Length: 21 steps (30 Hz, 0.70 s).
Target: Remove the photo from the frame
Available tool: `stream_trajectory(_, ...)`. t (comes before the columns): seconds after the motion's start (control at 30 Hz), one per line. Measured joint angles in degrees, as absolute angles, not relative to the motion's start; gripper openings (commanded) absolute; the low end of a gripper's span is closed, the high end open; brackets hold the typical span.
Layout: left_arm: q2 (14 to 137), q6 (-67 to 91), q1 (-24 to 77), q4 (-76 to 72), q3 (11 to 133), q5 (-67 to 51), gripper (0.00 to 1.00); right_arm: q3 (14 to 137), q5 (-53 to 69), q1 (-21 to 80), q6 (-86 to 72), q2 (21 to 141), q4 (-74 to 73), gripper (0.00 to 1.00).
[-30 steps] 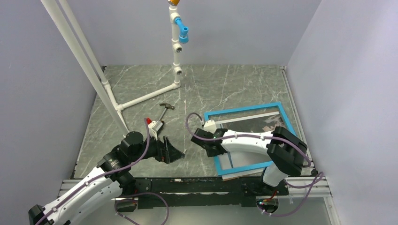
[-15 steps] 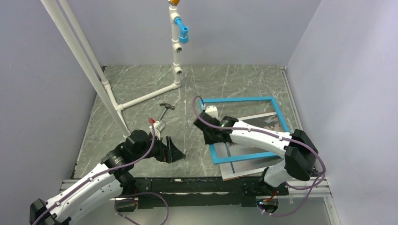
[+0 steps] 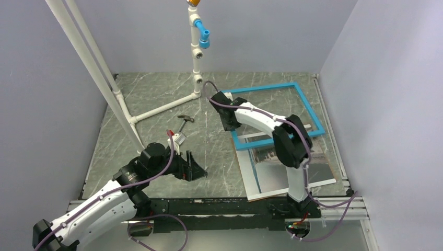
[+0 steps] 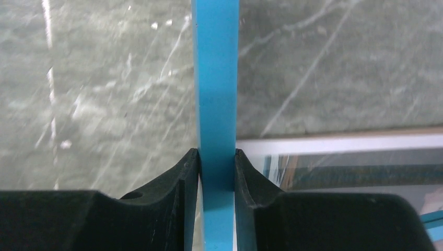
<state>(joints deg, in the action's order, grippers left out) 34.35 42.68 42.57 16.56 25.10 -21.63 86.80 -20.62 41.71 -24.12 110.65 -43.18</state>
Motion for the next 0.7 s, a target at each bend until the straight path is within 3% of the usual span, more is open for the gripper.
stream_trajectory(0.1, 34.54, 42.35, 42.63, 17.50, 25.43, -21.74, 0.99, 92.73, -20.67, 40.21, -19.70, 118.54, -43.07, 0.05)
stream_trajectory(0.6, 38.15, 39.66, 42.74, 20.93, 28.71, -21.80, 0.99, 116.27, -19.73, 32.34, -14.00, 134.02, -43.27, 0.09)
stream_trajectory(0.7, 38.59, 39.64, 42.74, 21.17, 28.77, -21.80, 0.99, 116.81, -19.46, 32.40, -13.32, 135.20, -43.29, 0.22)
